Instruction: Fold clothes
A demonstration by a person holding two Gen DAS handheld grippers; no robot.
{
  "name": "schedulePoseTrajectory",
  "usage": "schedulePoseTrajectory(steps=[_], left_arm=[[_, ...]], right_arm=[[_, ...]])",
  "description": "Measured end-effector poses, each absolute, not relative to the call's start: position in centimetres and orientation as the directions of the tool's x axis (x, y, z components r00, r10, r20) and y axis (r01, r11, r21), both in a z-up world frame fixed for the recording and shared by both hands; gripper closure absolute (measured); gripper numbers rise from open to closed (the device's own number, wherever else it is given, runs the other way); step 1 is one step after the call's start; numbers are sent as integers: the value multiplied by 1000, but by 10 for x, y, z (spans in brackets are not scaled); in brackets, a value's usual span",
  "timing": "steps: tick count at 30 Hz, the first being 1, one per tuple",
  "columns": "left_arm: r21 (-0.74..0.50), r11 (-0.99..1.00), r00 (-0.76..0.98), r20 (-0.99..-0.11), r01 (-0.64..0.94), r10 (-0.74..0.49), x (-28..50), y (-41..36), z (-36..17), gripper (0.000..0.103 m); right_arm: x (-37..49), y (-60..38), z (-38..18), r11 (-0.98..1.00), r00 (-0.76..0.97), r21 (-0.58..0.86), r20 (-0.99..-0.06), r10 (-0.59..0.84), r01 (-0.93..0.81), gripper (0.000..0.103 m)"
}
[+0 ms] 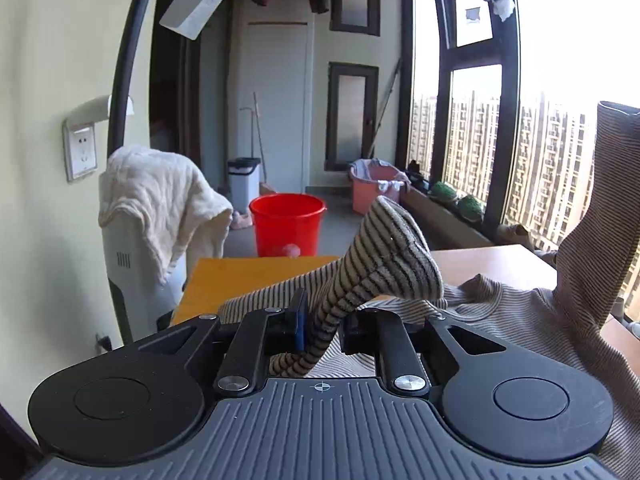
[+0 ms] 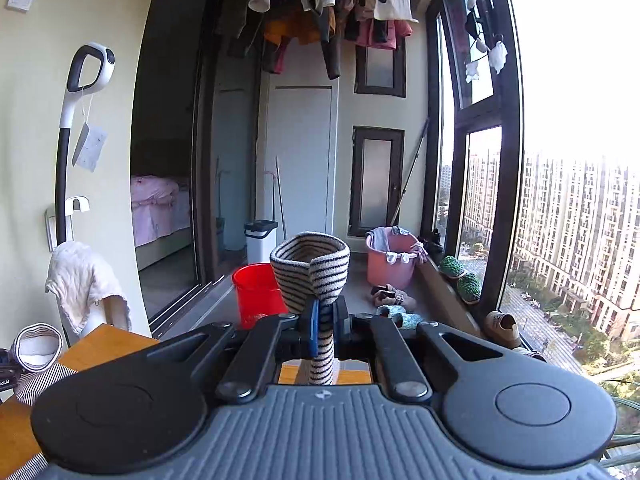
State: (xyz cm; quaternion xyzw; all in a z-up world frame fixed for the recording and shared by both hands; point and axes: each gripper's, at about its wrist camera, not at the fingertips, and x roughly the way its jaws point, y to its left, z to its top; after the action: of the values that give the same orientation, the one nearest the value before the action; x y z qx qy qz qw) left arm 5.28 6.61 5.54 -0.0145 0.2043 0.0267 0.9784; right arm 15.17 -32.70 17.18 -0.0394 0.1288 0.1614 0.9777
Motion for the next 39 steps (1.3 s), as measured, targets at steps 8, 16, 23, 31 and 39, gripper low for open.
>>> schedulePoseTrajectory(steps=[8,16,23,31,39], left_arm=[[-53,998,852,-523,-27,-5,27,41,28,62],[-264,964,764,-612,44,-202,12,30,0,40],[-183,981,782,-602,63,-162,18,19,-15,41],[-163,987,800,-592,3,-100,57,33,-17,40],[-131,991,799,-595,6,-84,75,30,-16,19]], right_arm=[[99,-323,43,901,761,36,-520,387,-433,90],[99,-291,-4,918,706,155,-596,382,-365,68],[120,-271,-12,918,703,165,-598,384,-362,65],[171,-238,-13,910,711,78,-599,370,-408,65],[184,-245,-15,918,727,89,-583,362,-386,50]])
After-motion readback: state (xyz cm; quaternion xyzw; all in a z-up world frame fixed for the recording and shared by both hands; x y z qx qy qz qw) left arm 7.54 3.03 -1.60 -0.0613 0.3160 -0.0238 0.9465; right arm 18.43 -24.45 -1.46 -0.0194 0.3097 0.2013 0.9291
